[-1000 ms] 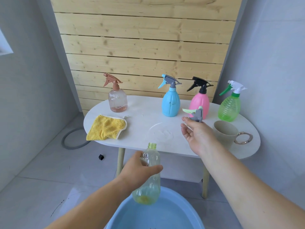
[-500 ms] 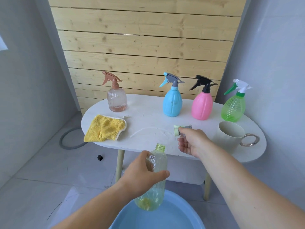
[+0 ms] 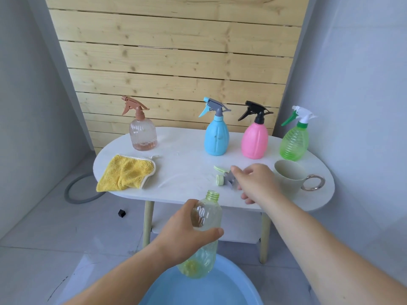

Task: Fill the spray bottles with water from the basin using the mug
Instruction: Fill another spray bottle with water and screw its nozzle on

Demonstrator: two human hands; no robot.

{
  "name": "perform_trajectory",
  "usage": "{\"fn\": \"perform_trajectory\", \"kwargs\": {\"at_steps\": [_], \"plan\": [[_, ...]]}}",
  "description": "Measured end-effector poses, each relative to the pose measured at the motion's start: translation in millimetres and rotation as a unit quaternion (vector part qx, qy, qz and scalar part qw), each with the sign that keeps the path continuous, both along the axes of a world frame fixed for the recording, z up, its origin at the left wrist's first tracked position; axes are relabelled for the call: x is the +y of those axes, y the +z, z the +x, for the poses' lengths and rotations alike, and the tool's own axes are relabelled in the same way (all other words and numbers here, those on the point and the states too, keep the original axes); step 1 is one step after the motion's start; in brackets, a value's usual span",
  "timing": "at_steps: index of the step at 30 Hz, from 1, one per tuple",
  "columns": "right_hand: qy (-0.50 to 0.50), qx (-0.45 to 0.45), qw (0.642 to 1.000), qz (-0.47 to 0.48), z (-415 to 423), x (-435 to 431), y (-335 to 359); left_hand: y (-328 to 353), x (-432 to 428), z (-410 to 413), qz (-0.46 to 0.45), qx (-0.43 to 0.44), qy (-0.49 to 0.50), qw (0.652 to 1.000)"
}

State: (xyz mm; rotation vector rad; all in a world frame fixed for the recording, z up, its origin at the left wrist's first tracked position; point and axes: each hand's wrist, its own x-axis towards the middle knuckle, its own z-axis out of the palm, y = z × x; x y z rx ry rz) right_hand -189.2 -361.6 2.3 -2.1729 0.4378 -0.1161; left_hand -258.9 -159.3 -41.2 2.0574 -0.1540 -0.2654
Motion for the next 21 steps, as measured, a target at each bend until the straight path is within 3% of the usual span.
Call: {"fn": "perform_trajectory", "kwargs": {"at_steps": [4,6,9,11,15,21], "plan": [[-0.065,-0.160,0.979,-0.112,-18.8,-45.9,29.8,2.1,-13.4,0.1,-0.017,0.007,-0.022,1.000],[-0.109,-0.199,0.961,-0.161,-28.1,-76.8,34.2,2.8,-22.0,-0.7,-0.026,0.010,-0.037,0.999],[-0.129,-0.092,0.962,-0.222,-32.3,-122.8,20.9,0.8,-35.8,-2.4,-0.053,0.029,-0.059,0.996],[-0.118,-0.011,0.979,-0.166,-31.7,-143.1,9.1,-1.2,-43.1,-3.9,-0.068,0.042,-0.075,0.994],[-0.089,-0.005,0.995,0.043,-33.7,-152.3,-7.6,-5.4,-53.8,-8.5,-0.077,0.053,-0.101,0.990],[-0.100,0.003,0.988,0.118,-32.7,-156.5,-13.7,-11.7,-55.7,-11.1,-0.058,0.045,-0.111,0.991]]}}
